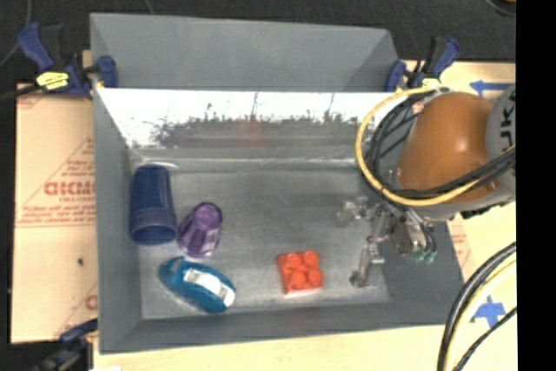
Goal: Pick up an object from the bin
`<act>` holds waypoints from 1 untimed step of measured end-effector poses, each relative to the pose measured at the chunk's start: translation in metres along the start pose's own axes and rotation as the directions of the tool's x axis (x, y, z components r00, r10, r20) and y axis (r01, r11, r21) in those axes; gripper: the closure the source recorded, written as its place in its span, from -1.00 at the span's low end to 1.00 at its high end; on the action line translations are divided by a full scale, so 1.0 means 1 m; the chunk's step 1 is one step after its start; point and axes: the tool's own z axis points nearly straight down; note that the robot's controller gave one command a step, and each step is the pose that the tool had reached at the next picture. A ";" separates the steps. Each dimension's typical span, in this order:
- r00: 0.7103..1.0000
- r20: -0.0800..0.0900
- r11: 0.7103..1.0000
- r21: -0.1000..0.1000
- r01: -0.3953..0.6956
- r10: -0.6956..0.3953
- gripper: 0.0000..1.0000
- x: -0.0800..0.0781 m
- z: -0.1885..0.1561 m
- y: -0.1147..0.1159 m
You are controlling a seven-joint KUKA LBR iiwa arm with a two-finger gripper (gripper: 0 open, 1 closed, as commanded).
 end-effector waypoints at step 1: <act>1.000 0.008 1.000 0.001 0.003 -0.003 -1.00 -0.002 -0.004 0.000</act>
Offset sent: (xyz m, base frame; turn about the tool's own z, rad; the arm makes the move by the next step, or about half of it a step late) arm 0.0014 0.0714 -0.0936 -0.1030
